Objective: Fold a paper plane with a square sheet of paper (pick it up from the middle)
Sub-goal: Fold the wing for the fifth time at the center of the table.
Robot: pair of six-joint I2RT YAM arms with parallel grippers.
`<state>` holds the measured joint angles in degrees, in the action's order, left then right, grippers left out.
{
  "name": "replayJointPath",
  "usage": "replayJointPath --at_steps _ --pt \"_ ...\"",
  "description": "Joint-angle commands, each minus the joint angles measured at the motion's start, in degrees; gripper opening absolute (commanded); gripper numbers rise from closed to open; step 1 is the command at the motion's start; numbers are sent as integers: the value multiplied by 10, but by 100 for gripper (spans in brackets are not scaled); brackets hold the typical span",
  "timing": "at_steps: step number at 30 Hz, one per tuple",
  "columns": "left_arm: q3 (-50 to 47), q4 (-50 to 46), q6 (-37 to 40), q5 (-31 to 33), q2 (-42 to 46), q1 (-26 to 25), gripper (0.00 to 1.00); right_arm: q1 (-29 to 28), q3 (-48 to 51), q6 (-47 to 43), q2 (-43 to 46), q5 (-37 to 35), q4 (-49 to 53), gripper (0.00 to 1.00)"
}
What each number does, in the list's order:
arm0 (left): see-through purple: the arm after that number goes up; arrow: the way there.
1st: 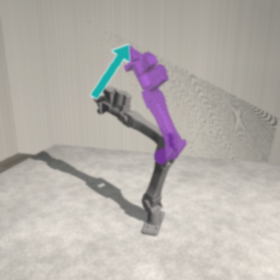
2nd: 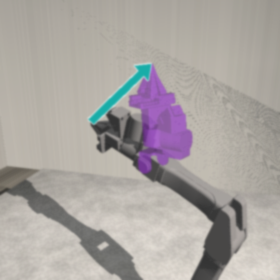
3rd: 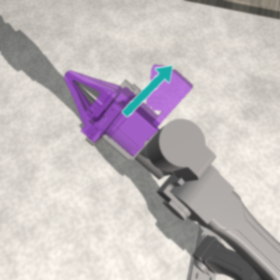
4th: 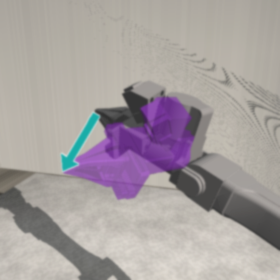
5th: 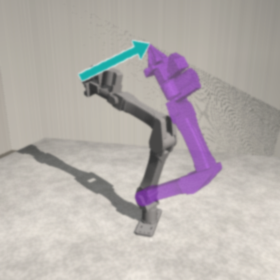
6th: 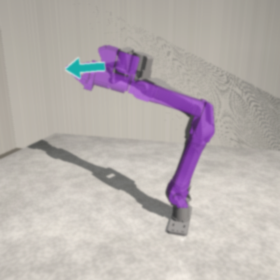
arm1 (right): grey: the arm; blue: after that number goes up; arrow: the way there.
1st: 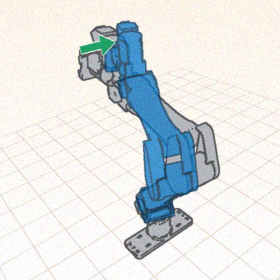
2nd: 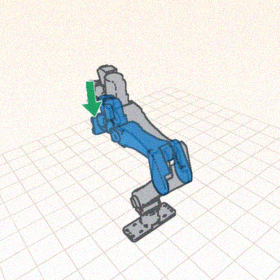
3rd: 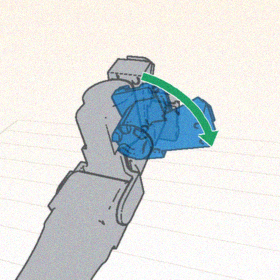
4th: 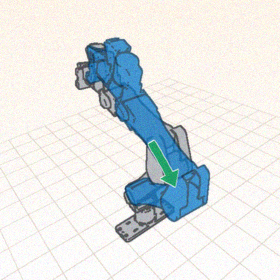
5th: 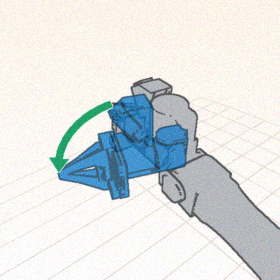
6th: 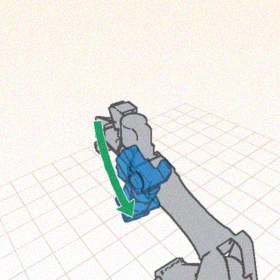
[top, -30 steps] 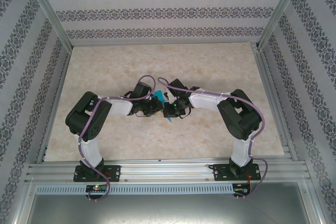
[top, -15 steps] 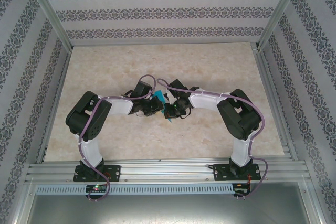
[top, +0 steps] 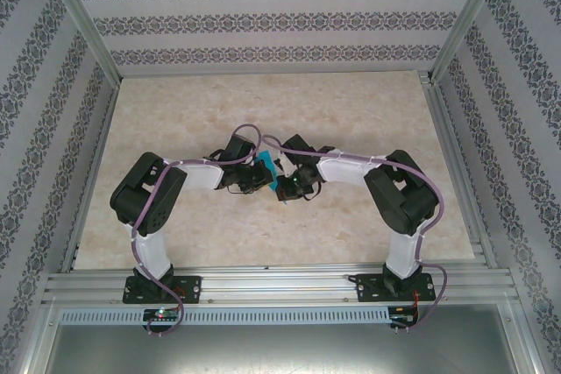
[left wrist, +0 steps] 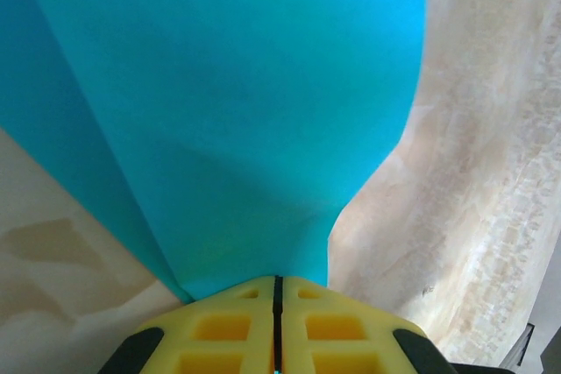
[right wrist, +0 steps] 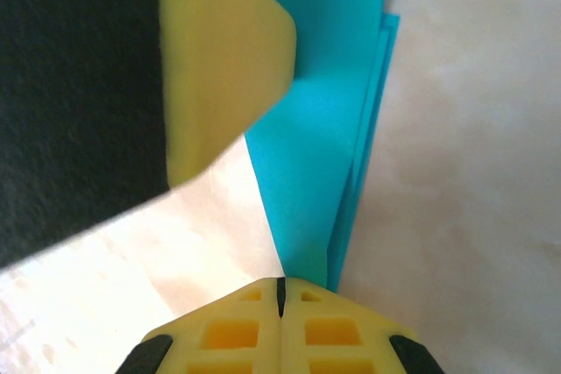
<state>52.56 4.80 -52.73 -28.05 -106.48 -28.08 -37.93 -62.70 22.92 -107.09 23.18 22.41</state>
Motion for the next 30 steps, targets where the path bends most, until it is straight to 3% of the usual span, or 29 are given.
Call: replayJointPath --at_steps 1,14,30 --pt "-12 -93 8 88 -40 5 11 9 39 -13 15 -8 63 0" --pt "-12 -78 9 73 -40 5 11 22 67 14 86 20 -17 0" --pt "-12 -72 6 65 -40 5 11 8 -17 34 -10 27 -60 0"
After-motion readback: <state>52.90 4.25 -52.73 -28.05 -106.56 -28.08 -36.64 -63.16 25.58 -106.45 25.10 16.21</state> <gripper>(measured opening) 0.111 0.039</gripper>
